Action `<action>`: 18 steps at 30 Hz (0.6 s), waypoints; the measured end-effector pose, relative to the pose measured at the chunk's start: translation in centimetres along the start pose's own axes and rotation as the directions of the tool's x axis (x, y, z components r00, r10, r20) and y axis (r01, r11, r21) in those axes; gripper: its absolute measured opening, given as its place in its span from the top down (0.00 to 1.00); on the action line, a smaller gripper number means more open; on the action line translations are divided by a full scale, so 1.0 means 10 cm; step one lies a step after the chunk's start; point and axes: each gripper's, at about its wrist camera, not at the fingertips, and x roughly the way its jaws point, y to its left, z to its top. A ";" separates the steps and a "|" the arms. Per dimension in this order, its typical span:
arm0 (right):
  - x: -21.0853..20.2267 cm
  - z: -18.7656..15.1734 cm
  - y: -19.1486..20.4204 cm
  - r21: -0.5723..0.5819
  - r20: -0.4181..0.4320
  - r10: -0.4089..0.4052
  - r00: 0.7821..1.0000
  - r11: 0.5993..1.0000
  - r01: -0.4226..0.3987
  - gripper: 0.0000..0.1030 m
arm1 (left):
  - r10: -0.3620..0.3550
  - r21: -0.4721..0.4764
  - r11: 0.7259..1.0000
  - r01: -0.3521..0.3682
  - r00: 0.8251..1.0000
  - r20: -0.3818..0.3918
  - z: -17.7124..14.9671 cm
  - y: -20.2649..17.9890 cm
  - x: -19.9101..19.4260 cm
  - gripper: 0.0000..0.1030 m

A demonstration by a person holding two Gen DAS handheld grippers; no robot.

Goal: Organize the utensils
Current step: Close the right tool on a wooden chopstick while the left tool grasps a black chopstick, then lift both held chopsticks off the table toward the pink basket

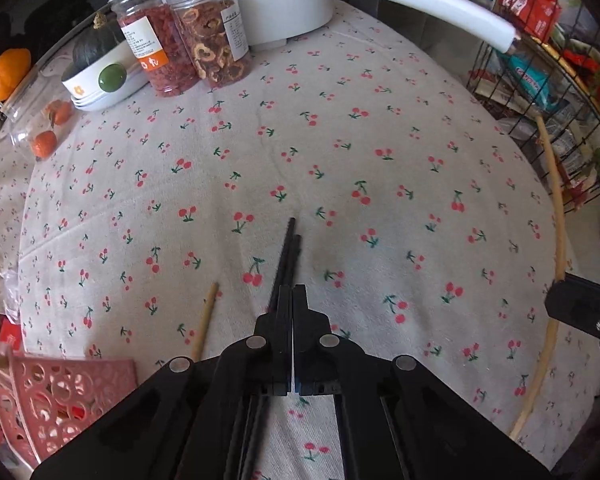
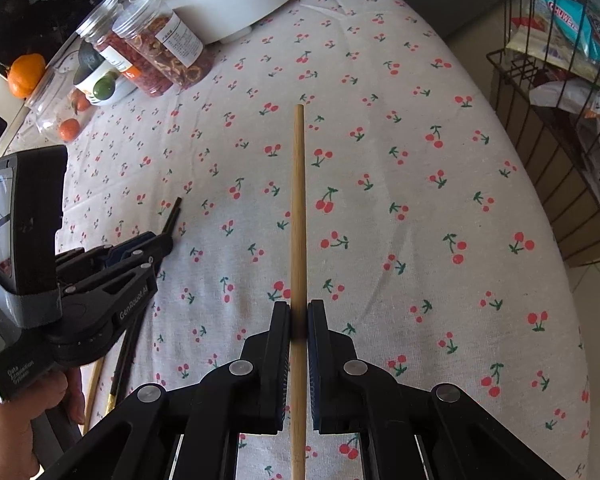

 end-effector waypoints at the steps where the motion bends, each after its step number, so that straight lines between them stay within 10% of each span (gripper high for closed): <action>1: -0.01 -0.01 0.00 0.001 0.004 -0.003 1.000 1.000 0.003 0.96 | -0.012 0.015 1.000 0.012 1.000 0.021 -0.06 -0.04 -0.09 1.00; 18: -0.65 -0.41 0.44 -0.037 0.165 0.070 0.984 0.997 -0.065 0.96 | -0.192 0.121 0.978 0.168 0.956 0.222 -0.77 -0.03 -1.42 1.00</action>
